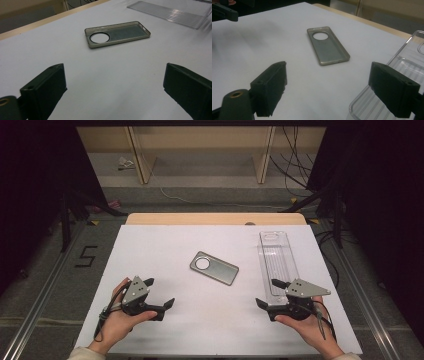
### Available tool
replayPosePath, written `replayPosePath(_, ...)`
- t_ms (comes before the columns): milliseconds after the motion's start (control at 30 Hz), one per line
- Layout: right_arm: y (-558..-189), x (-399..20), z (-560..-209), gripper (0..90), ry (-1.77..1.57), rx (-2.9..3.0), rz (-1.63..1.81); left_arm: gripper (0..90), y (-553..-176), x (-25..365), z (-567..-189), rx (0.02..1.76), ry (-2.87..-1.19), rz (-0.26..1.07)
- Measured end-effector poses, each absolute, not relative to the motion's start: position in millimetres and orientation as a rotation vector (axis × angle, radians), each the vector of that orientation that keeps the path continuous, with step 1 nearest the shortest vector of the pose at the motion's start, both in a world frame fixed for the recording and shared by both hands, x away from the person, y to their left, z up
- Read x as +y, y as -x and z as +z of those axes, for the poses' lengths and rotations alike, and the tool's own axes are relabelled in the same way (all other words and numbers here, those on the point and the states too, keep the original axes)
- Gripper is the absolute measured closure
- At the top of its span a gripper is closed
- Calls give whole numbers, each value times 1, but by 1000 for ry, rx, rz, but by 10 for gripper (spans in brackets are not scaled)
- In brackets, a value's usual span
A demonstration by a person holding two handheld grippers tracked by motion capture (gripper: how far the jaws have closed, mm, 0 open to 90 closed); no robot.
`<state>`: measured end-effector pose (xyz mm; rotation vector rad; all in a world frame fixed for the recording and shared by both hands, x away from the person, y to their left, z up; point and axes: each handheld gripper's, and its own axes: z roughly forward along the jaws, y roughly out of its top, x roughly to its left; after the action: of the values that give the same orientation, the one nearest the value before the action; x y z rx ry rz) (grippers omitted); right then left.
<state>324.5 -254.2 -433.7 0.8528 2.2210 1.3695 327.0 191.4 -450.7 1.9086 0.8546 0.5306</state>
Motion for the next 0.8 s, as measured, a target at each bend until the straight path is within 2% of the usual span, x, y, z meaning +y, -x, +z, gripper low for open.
replayPosePath(633,-324,-254,-434,185,-855,2214,1377,42,-327,192,-450,852,-1900,536)
replayPosePath(733,-324,-253,-433,230,-857,2214,1373,44,-327,192,-450,853,-1901,539)
replayPosePath(800,-325,-251,-432,315,-865,2201,1372,46,-327,192,-450,853,-1901,540)
